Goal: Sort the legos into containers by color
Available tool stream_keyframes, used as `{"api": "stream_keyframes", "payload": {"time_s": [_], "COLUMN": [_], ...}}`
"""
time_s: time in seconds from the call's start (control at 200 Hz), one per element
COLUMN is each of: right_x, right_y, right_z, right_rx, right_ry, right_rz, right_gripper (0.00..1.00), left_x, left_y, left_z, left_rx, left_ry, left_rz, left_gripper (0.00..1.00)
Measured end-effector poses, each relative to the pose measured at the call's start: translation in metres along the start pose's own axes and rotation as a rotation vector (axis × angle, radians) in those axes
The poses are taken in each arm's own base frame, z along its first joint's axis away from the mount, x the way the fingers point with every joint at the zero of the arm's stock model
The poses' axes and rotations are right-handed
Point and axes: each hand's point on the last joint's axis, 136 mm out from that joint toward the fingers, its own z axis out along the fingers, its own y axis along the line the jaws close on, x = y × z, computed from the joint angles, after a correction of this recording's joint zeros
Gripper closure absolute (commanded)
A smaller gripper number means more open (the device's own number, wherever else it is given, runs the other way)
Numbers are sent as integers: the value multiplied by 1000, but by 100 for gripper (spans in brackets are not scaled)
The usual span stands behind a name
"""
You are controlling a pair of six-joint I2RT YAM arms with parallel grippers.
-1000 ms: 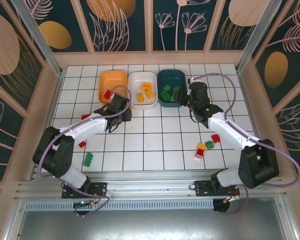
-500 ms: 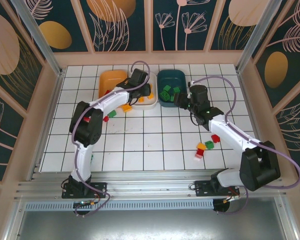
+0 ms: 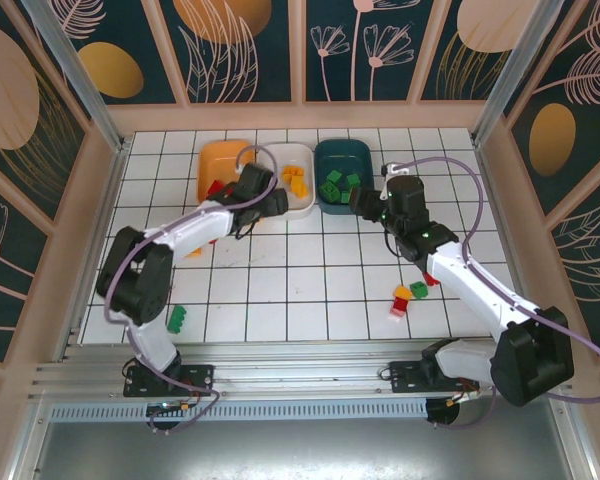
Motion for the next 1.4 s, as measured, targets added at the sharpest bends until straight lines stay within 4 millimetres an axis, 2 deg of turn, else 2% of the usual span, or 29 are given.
{"api": "stream_keyframes", "payload": {"time_s": [0.065,0.17,0.4,0.806,1.026,1.241,1.401], "right_x": [2,4,7,8,8,7,7], "right_y": [1,5,13,13,12,10,10], "right_z": [0,0,-1,-1,-1,-1,-1], "right_rx": [-1,-12,-30,-26,-22,-12,-12], "right_ry": [5,9,17,18,16,11,12], "right_rz": [-2,-8,-14,-14,-14,-14,-14], "right_gripper": [31,31,31,31,31,31,31], "left_x": [15,26,29,41,34,30,33], "left_y": [12,21,35,64,64,59,61], "left_z": [-4,0,18,47,62,69,73], "left_rx": [-15,-38,-65,-120,-122,-104,-111], "left_ry": [16,22,32,81,85,78,83], "left_rz": [-29,-46,-44,13,52,72,87], "left_gripper": [21,26,33,31,31,31,36]}}
